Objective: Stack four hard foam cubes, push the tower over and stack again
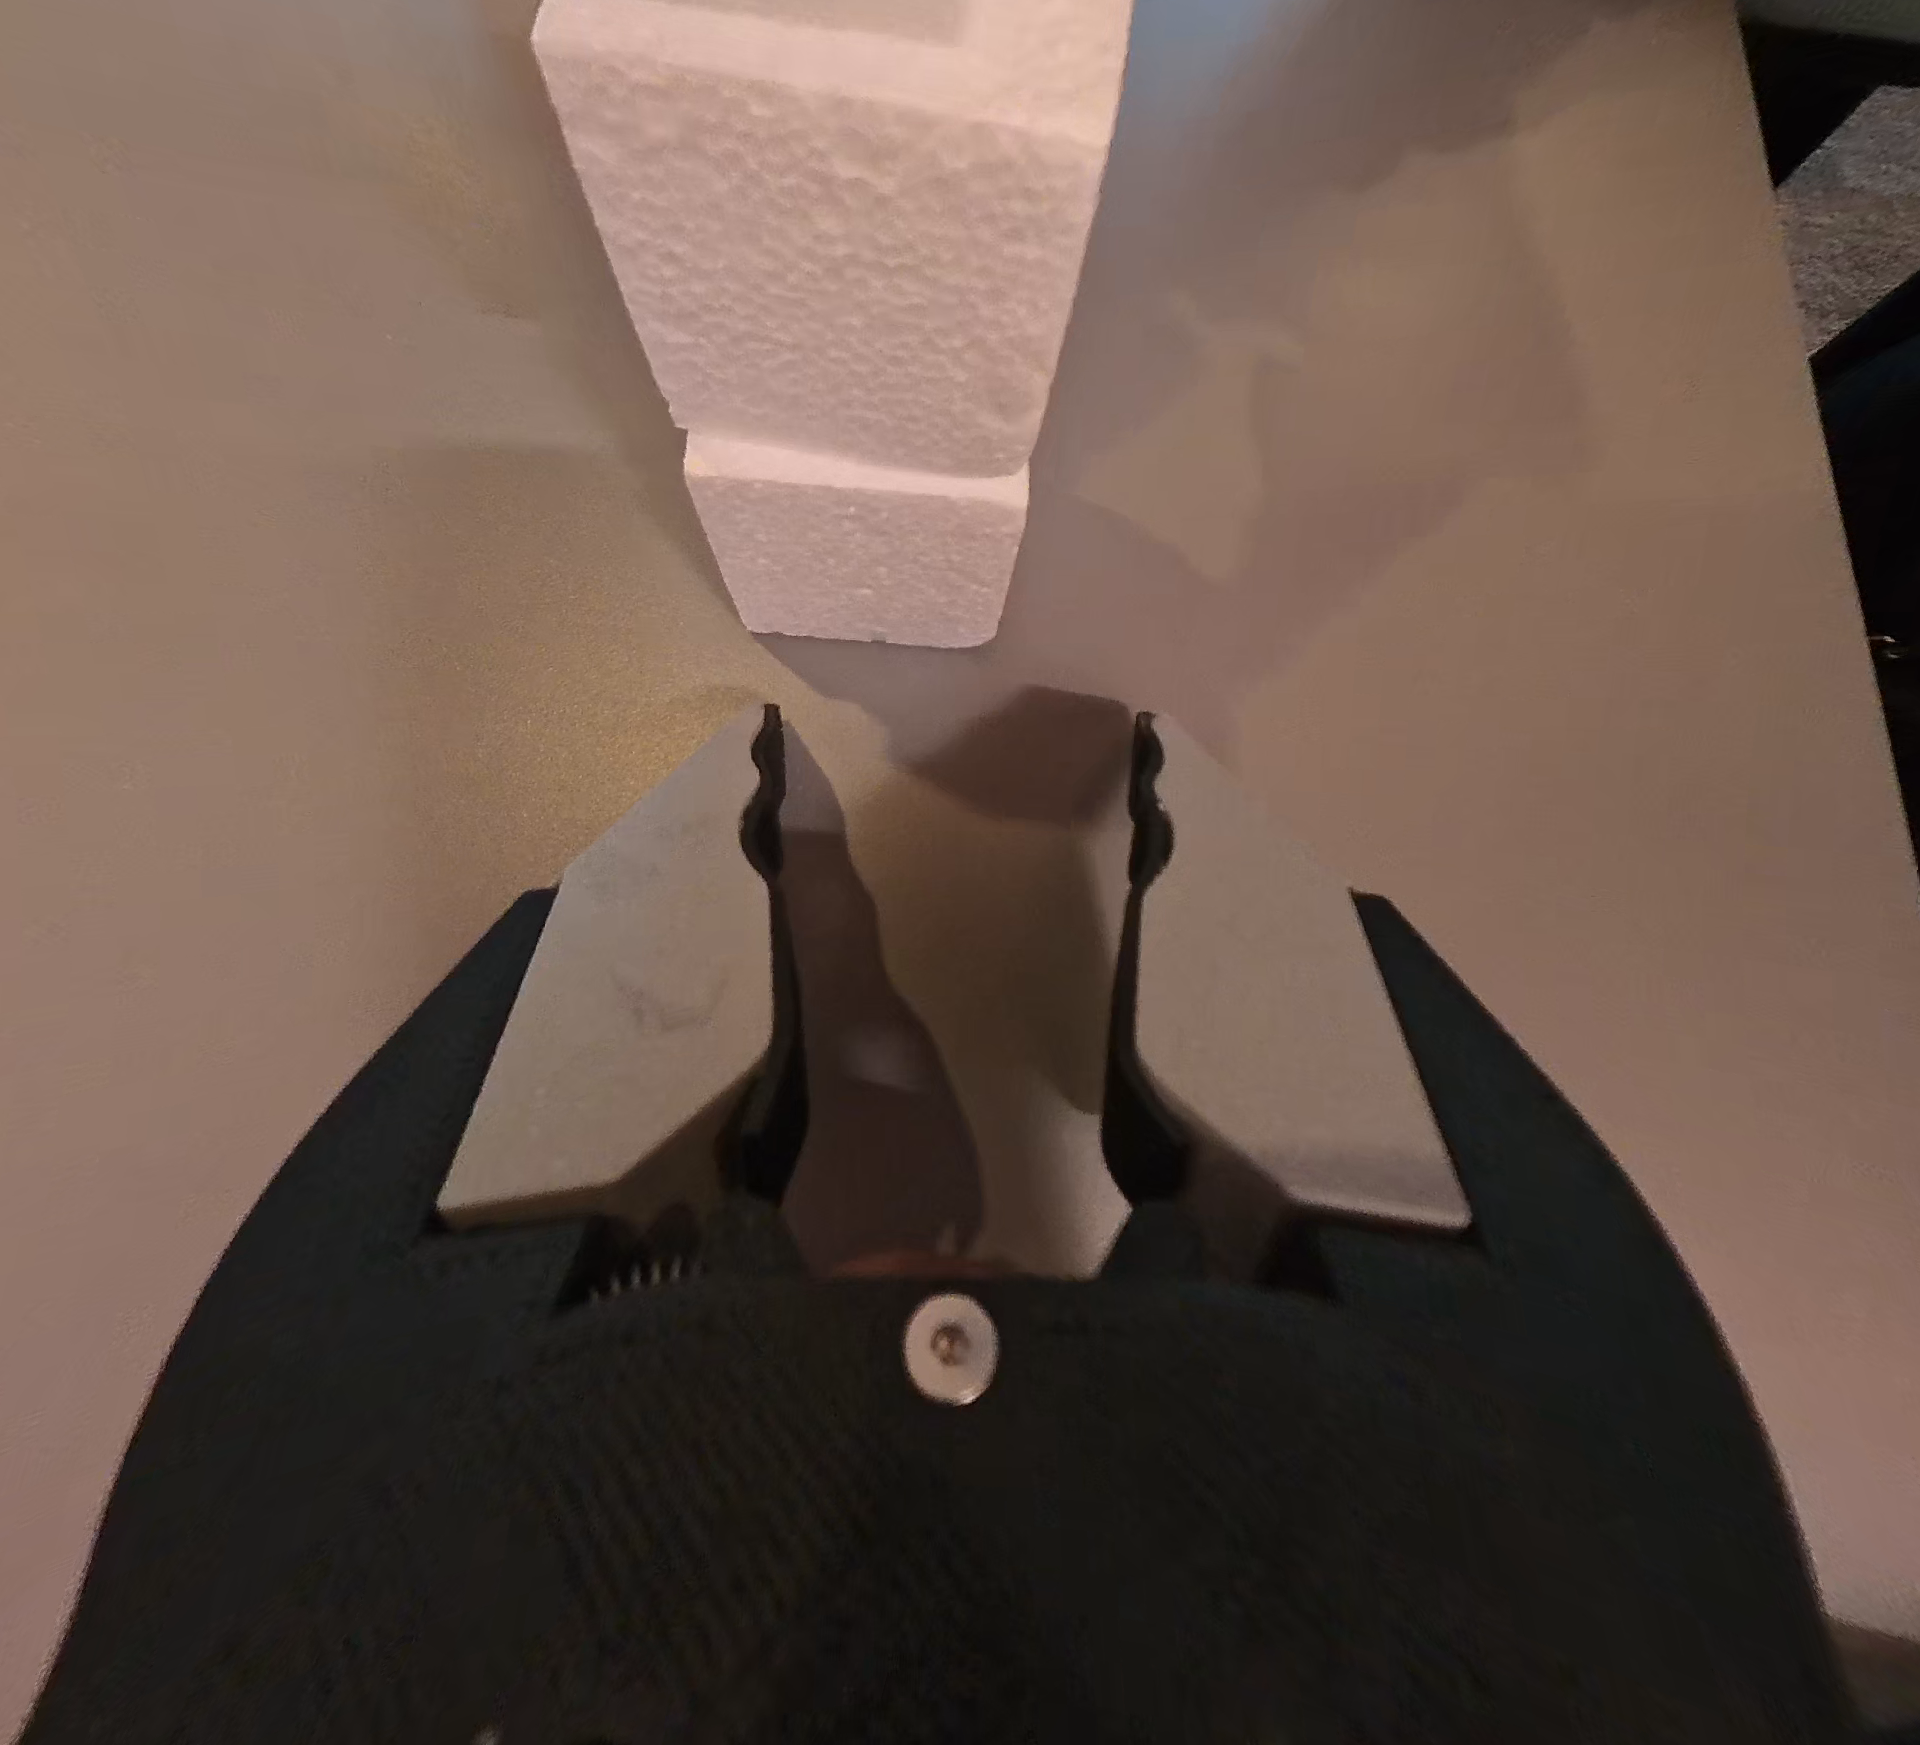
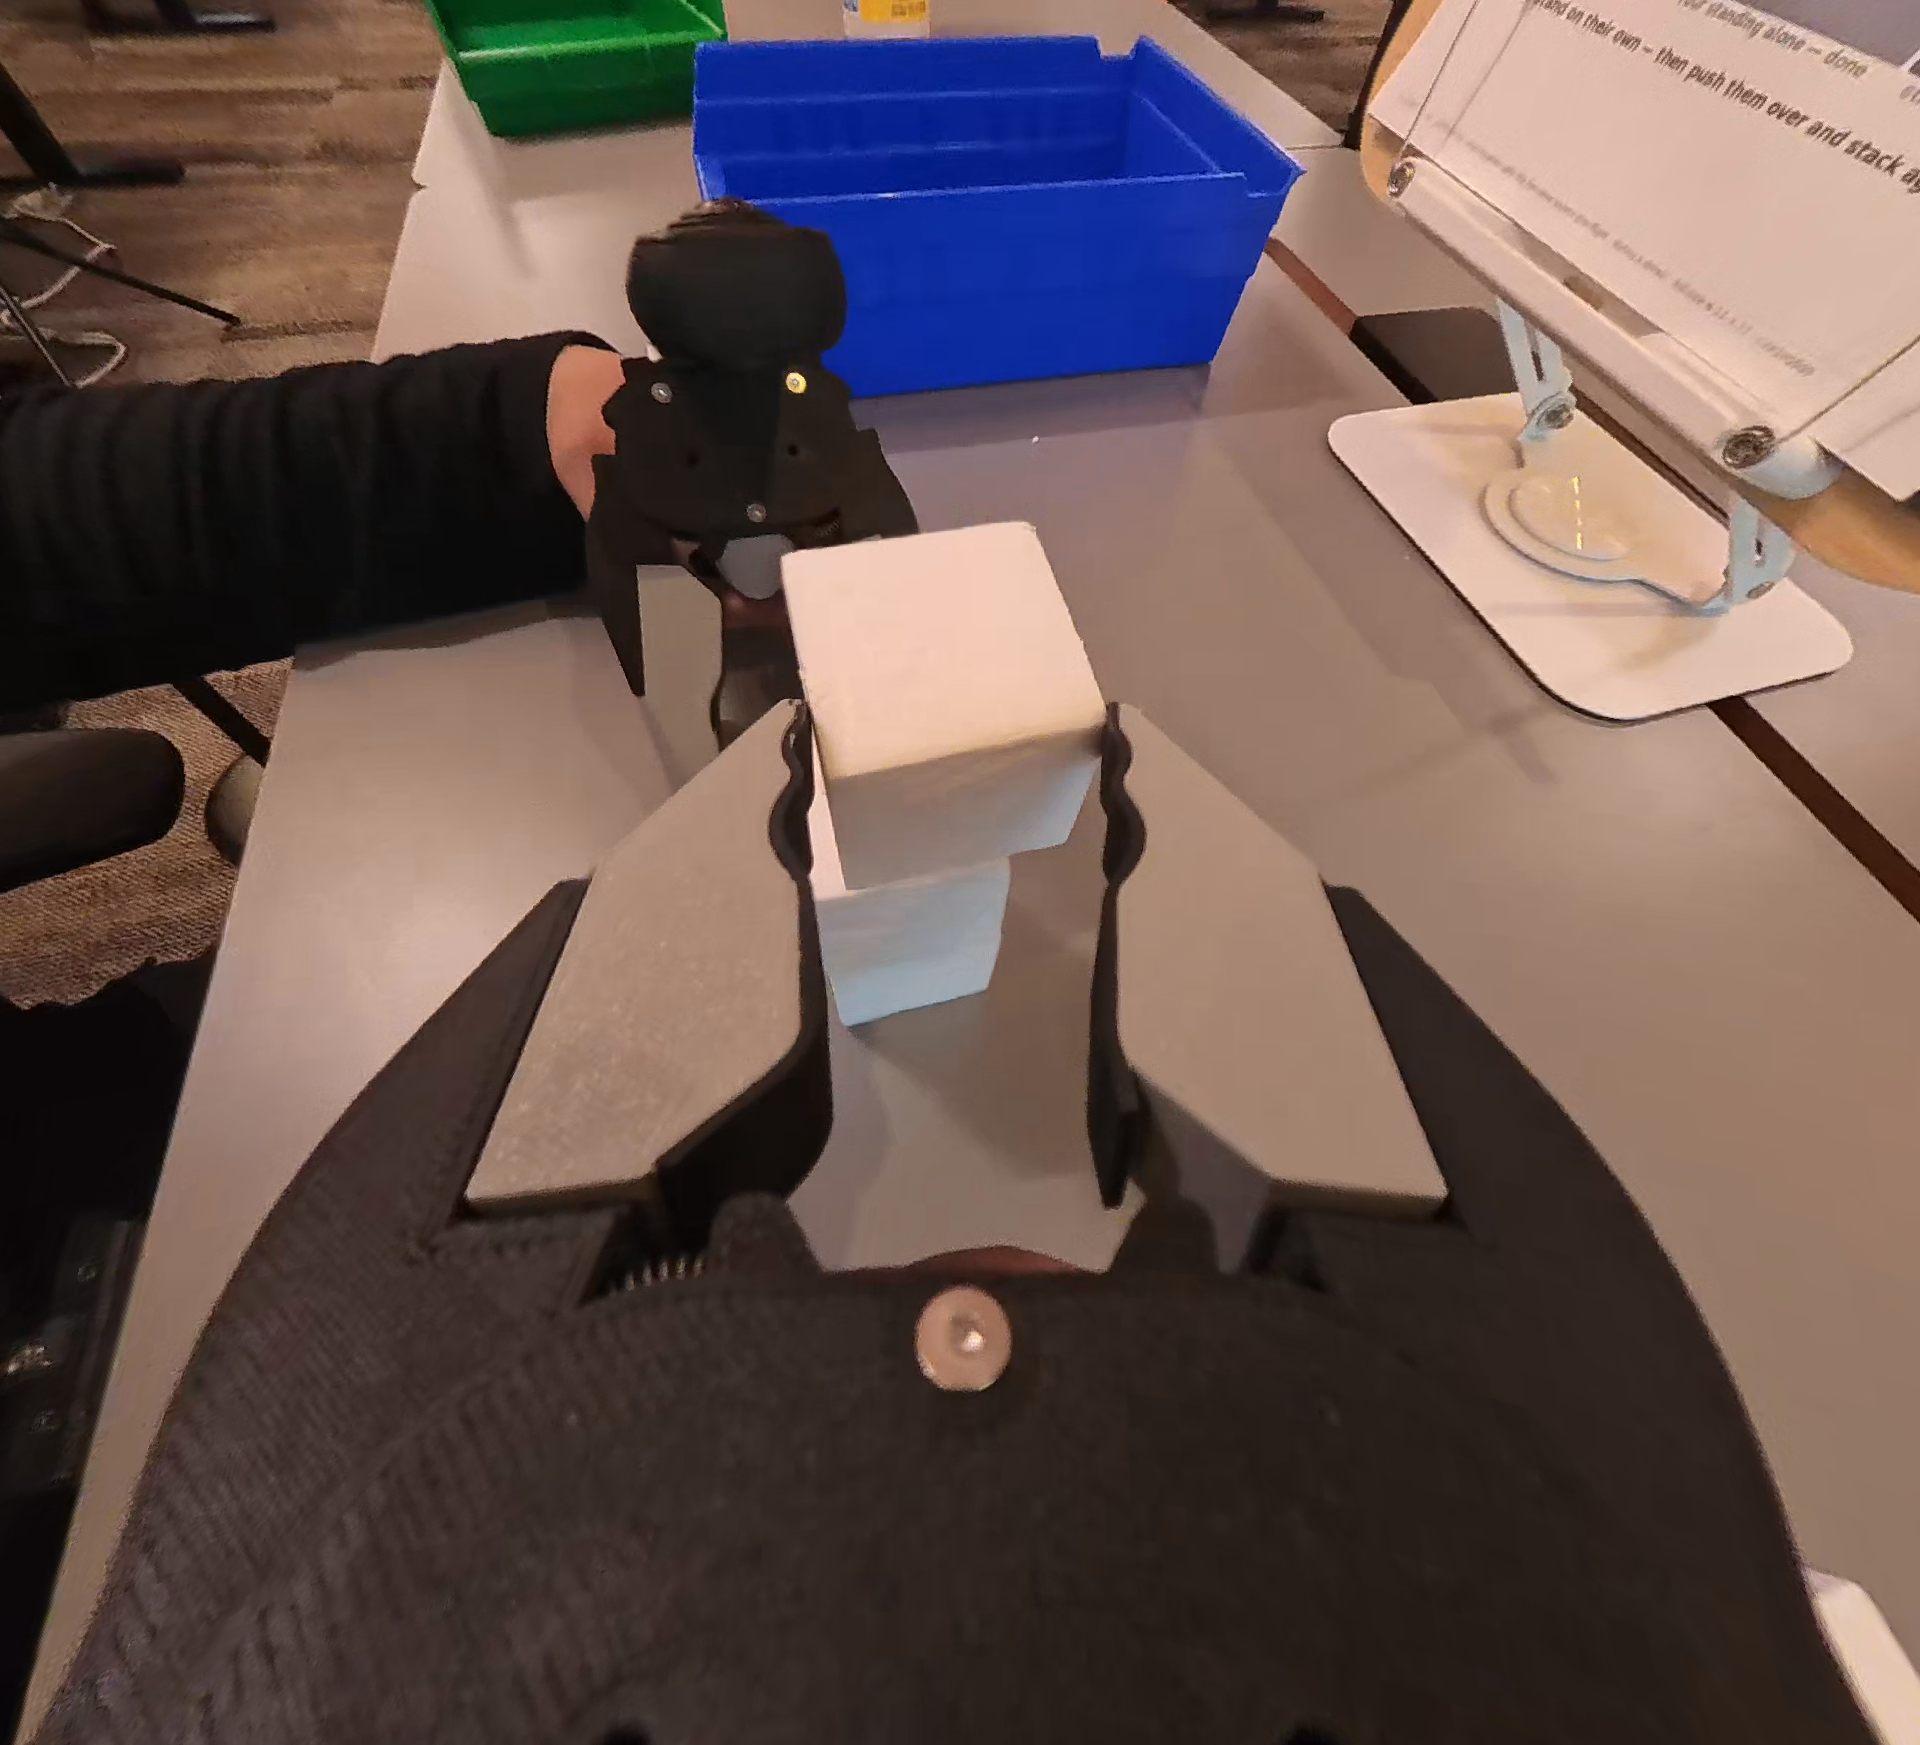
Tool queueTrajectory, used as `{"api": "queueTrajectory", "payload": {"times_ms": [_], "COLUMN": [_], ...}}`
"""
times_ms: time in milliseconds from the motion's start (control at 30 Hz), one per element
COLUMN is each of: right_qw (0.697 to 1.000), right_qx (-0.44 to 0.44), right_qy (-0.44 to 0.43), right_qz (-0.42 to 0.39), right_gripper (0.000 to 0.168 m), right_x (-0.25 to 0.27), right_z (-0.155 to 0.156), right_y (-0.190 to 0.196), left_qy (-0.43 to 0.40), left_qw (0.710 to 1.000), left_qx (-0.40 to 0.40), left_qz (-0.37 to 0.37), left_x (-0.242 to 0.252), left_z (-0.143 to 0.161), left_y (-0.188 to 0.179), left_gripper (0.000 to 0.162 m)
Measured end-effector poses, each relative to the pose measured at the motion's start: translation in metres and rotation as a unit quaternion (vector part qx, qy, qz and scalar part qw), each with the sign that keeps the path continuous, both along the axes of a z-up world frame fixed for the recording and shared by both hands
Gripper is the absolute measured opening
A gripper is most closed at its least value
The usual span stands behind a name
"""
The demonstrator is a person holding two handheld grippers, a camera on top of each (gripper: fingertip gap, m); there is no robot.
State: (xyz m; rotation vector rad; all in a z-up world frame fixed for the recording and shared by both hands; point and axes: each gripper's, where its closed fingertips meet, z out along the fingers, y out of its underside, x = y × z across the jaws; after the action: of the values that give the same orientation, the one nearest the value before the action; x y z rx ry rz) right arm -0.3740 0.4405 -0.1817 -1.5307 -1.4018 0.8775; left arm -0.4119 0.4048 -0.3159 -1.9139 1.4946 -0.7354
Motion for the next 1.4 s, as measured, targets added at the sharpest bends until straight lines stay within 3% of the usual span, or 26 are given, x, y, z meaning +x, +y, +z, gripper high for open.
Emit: {"api": "queueTrajectory", "payload": {"times_ms": [867,1067,1233,1400], "right_qw": [1.000,0.998,0.993,0.984], "right_qx": [0.006,0.018,0.045,0.050], "right_qy": [-0.012,0.055,0.103,0.034], "right_qz": [0.008,0.025,-0.045,-0.167], "right_gripper": [0.055,0.066,0.065,0.070], "right_x": [-0.003,0.005,0.055,0.128], "right_z": [-0.005,0.023,0.047,0.007], "right_y": [-0.007,-0.009,0.034,0.101], "left_qy": [0.000,0.000,0.000,0.001], "left_qw": [1.000,1.000,1.000,1.000], "left_qx": [0.001,0.000,0.001,0.003], "left_qz": [0.001,0.000,-0.001,-0.001], "left_x": [0.000,0.000,0.000,0.000], "left_z": [0.000,0.000,-0.001,-0.001], "left_y": [0.000,0.000,-0.001,-0.001], "left_gripper": [0.065,0.066,0.066,0.066]}}
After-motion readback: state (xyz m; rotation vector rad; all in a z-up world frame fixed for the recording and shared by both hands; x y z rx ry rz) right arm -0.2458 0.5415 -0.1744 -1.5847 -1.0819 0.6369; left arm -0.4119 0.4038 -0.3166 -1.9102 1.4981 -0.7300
